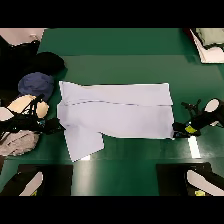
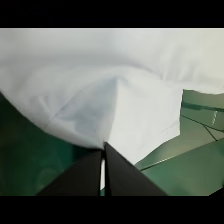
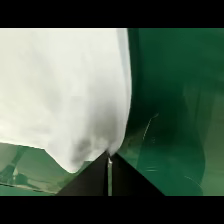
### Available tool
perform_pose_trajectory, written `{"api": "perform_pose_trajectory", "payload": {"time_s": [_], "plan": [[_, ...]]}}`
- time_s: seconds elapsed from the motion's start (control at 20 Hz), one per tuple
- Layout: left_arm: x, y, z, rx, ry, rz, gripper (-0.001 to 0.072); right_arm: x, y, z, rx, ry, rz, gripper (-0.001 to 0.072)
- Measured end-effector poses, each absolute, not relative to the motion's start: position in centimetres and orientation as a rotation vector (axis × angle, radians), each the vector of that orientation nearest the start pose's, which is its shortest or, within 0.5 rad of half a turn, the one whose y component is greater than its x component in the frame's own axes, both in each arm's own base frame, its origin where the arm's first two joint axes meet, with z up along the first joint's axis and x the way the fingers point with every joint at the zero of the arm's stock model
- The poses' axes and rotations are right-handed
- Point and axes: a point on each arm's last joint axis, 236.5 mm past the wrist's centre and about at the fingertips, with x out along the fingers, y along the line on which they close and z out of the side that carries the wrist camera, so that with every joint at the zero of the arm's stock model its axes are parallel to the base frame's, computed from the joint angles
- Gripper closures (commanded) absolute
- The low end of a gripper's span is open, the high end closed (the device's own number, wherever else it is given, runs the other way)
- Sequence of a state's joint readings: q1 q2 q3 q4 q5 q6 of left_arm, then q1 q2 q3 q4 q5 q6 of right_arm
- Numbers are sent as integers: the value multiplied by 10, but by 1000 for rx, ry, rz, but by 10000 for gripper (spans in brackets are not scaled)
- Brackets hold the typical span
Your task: Fold the shirts.
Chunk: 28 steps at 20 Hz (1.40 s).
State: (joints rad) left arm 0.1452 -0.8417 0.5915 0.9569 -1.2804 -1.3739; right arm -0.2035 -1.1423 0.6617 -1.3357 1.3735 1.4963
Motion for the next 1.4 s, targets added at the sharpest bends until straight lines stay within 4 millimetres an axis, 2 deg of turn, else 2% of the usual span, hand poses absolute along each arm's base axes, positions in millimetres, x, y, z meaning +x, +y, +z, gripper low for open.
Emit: {"api": "perform_pose_trajectory", "payload": {"time_s": [0.15, 0.25, 0.4, 0.5, 0.65, 0.75, 0.9, 1.05, 1.25, 1.4], "plan": [[234, -101, 2, -513, 1356, -386, 684, 194, 16, -78, 369, 1782, 49, 696], [249, -102, 27, -496, 1293, -410, 684, 208, 12, -61, 361, 1709, 49, 698], [279, -99, 72, -460, 1152, -424, 684, 246, 1, -20, 340, 1530, 32, 699], [299, -95, 95, -443, 1059, -411, 684, 273, -7, 11, 322, 1409, 22, 699], [327, -86, 112, -435, 949, -377, 684, 315, -11, 49, 320, 1265, 26, 699], [348, -79, 113, -441, 901, -346, 684, 340, -14, 61, 327, 1214, 29, 699], [381, -69, 105, -475, 847, -300, 684, 375, -17, 64, 341, 1176, 36, 699], [413, -56, 92, -511, 799, -242, 684, 411, -14, 54, 340, 1157, 49, 699], [450, -41, 76, -535, 770, -182, 684, 451, -1, 30, 326, 1163, 78, 698], [473, -34, 64, -543, 771, -160, 682, 473, 9, 12, 316, 1174, 95, 696]]}}
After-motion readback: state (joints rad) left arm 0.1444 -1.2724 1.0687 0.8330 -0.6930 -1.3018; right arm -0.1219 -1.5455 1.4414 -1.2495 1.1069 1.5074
